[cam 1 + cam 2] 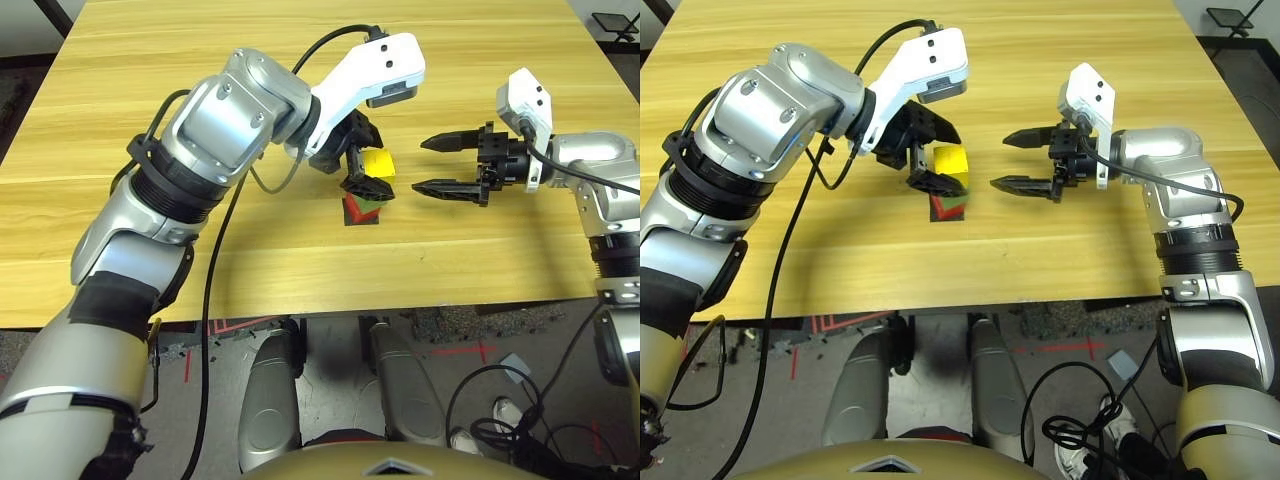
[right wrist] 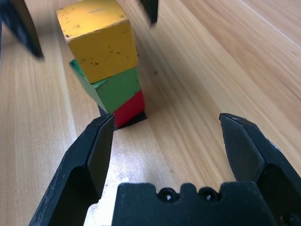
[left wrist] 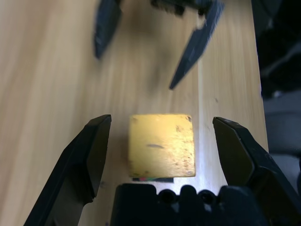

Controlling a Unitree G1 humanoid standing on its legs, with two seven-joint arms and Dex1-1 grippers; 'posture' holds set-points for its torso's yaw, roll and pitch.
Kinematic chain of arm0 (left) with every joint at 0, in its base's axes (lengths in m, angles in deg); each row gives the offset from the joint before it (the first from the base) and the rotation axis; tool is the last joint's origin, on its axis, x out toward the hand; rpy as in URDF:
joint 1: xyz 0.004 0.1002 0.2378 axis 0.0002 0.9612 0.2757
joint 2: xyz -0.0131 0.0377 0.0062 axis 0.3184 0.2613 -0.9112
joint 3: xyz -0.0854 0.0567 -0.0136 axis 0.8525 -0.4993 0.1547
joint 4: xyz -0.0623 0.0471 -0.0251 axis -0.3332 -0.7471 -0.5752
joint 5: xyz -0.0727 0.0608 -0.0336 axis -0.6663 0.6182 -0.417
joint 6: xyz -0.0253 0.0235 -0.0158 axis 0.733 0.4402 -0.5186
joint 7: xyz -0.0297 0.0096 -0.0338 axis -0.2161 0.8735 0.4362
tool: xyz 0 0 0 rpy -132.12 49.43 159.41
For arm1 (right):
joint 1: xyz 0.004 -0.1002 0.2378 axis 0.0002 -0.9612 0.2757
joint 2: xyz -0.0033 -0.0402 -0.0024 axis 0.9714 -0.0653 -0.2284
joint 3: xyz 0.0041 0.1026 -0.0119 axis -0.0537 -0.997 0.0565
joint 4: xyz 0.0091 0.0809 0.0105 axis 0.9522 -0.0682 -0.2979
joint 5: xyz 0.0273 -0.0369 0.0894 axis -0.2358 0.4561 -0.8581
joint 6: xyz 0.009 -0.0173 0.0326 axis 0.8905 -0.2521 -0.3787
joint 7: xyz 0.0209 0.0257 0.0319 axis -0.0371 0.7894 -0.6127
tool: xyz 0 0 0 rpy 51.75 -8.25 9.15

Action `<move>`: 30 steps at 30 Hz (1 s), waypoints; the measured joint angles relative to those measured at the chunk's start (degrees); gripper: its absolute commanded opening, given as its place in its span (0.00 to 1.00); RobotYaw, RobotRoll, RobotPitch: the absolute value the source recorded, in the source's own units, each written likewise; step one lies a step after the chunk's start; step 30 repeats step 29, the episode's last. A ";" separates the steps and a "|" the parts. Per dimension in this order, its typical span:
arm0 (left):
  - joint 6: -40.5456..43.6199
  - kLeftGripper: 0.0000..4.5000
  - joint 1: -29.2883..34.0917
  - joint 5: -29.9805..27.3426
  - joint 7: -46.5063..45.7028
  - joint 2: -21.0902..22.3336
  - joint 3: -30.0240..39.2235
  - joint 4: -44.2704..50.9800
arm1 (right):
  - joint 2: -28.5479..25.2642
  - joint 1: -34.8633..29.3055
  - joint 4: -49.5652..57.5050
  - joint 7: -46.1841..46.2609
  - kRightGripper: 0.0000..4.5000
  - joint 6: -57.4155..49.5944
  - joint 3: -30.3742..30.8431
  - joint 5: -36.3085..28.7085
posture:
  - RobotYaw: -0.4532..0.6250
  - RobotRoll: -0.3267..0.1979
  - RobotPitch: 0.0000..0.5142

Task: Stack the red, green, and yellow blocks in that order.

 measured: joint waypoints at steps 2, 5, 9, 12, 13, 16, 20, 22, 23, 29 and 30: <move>1.09 1.00 0.00 -1.92 -0.93 0.65 5.34 -0.04 | -0.38 0.10 -1.23 -0.62 1.00 0.36 -1.08 -0.90 | 0.47 0.70 0.49; 4.98 1.00 0.05 -6.64 -4.67 1.65 18.25 -0.62 | -1.75 0.63 -4.37 -1.38 1.00 0.49 -3.66 -2.57 | 0.48 0.65 0.47; 4.06 1.00 2.79 -7.55 -16.84 1.99 34.00 -0.81 | -2.80 1.41 -10.81 4.46 1.00 1.39 -9.88 -3.24 | 0.50 0.61 0.46; -5.39 1.00 11.67 -3.53 -24.95 3.54 38.53 -0.97 | -2.25 1.53 -17.89 11.98 1.00 5.81 -14.01 -3.03 | 0.51 0.58 0.47; -10.22 1.00 16.19 -1.97 -27.10 4.17 39.80 -1.01 | -1.91 1.55 -20.79 15.76 1.00 8.11 -15.71 -2.98 | 0.51 0.57 0.47; -21.08 1.00 28.57 1.33 -33.49 4.15 44.54 -1.69 | -2.04 1.75 -30.83 26.30 1.00 16.12 -21.20 -2.57 | 0.50 0.56 0.47; -31.28 1.00 39.33 1.58 -39.26 1.58 50.22 -1.71 | -2.83 1.39 -39.77 35.56 1.00 25.13 -24.71 -1.39 | 0.48 0.52 0.49; -36.49 1.00 44.71 1.65 -40.62 0.35 51.20 -1.94 | -3.73 0.28 -43.08 38.17 1.00 28.80 -25.85 -0.99 | 0.48 0.51 0.47; -38.81 1.00 46.83 1.65 -41.26 -0.88 51.50 -2.09 | -4.23 -0.12 -44.81 39.21 1.00 30.04 -26.31 -0.96 | 0.48 0.51 0.47; -47.83 1.00 52.38 1.66 -42.81 -5.19 49.31 -2.91 | -5.42 -1.55 -49.38 41.45 1.00 33.35 -27.29 -0.90 | 0.47 0.50 0.46; -47.83 1.00 52.38 1.66 -42.81 -5.19 49.31 -2.91 | -5.42 -1.55 -49.38 41.45 1.00 33.35 -27.29 -0.90 | 0.47 0.50 0.46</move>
